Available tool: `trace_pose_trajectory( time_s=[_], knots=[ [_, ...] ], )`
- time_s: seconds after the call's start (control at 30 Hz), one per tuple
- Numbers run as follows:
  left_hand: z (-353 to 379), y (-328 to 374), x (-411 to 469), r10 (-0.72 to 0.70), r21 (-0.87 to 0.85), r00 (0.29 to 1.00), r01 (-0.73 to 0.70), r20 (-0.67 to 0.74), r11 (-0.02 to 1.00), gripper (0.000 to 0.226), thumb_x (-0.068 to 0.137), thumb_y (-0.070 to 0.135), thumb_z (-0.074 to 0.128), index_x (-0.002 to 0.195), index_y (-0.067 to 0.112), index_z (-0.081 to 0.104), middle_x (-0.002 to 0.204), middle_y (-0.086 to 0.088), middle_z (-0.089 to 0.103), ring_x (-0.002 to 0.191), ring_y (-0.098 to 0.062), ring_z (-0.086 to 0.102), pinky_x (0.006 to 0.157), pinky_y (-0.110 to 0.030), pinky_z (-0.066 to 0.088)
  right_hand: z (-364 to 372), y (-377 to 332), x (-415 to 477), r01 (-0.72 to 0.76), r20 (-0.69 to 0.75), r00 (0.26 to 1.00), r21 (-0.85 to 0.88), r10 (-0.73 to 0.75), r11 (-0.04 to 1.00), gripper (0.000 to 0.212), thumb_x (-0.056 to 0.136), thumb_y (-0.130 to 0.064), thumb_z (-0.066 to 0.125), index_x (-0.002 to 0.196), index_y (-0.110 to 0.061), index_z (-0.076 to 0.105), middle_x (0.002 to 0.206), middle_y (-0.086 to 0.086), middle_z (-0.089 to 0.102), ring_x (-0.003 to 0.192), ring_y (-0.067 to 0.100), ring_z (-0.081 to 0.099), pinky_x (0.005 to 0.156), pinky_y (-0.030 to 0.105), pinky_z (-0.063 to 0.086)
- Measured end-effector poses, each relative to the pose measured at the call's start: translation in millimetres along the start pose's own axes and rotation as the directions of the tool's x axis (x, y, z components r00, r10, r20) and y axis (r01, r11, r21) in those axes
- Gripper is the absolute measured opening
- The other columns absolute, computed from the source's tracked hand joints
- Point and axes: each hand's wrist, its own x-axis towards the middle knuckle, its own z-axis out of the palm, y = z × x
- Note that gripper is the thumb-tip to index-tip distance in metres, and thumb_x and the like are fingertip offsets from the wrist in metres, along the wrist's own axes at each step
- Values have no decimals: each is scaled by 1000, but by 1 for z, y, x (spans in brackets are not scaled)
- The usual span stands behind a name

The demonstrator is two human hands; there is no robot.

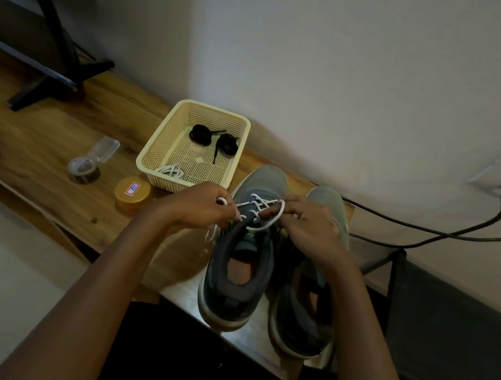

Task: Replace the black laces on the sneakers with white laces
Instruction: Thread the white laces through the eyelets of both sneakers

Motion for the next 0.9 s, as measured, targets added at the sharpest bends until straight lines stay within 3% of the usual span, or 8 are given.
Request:
trace_pose_trajectory(
  time_s=[0.1, 0.2, 0.3, 0.37, 0.47, 0.57, 0.73, 0.9],
  knots=[
    [2, 1, 0, -30, -73, 999, 32, 29, 997, 23, 98, 14, 47, 79, 12, 60, 82, -9, 61, 81, -18, 58, 67, -23, 45, 3, 6, 3, -3, 13, 1000, -23, 4, 1000, 25, 68, -48, 44, 67, -70, 57, 111, -13, 59, 114, 28, 47, 102, 55, 31],
    [-3, 2, -1, -52, -251, 999, 54, 14, 967, 27, 100, 15, 43, 82, 11, 62, 80, -7, 61, 78, -15, 57, 73, -25, 47, 2, 7, 3, 27, 9, 1000, 7, -27, 1000, 34, 81, -32, 57, 64, -61, 62, 109, -13, 58, 114, 27, 46, 103, 55, 31],
    [-7, 6, -3, -39, -558, 999, 32, -1, 830, 25, 100, 12, 40, 82, 9, 57, 81, -5, 68, 71, -11, 59, 69, -24, 47, 2, 7, 3, 25, -9, 1000, -6, -25, 1000, 30, 79, -28, 59, 66, -55, 63, 113, -12, 57, 119, 28, 44, 106, 55, 27],
    [-7, 8, -3, -43, -623, 997, -9, -69, 782, 20, 100, 13, 42, 83, 13, 54, 77, -2, 71, 70, -13, 60, 67, -26, 46, 3, 7, 5, 20, -17, 1000, -5, -20, 1000, 24, 73, -34, 56, 64, -56, 63, 114, -11, 57, 119, 29, 45, 106, 55, 27],
    [-5, 2, 2, 4, -275, 976, -65, -217, 959, 12, 96, 18, 53, 89, 12, 60, 77, -6, 66, 75, -20, 61, 74, -34, 51, 5, 10, 7, 20, -19, 1000, 21, -19, 1000, 25, 70, -35, 54, 63, -58, 62, 111, -9, 60, 115, 29, 47, 103, 53, 31],
    [-1, -5, 2, 79, 18, 993, -78, -85, 997, 15, 88, 29, 64, 85, 14, 69, 86, -6, 67, 81, -20, 62, 77, -33, 50, 5, 10, 8, 38, -2, 999, 24, -38, 999, 20, 76, -28, 58, 80, -42, 71, 107, -6, 62, 110, 25, 50, 101, 51, 35],
    [1, -4, 2, 95, 25, 995, -94, -36, 995, 9, 80, 16, 74, 86, 10, 73, 89, -6, 71, 88, -17, 65, 85, -34, 49, 7, 6, 6, 41, -21, 999, 12, -40, 999, 21, 54, -58, 41, 64, -64, 59, 107, -19, 56, 118, 25, 47, 104, 52, 31],
    [4, -1, 2, 91, 61, 994, -87, -68, 994, 14, 93, 11, 56, 88, 3, 67, 82, -1, 62, 83, -15, 57, 71, -22, 43, -2, 1, -1, 86, 21, 996, -13, -86, 996, 8, 57, -57, 68, 56, -54, 61, 119, -13, 56, 123, 27, 42, 104, 54, 30]
  ],
)
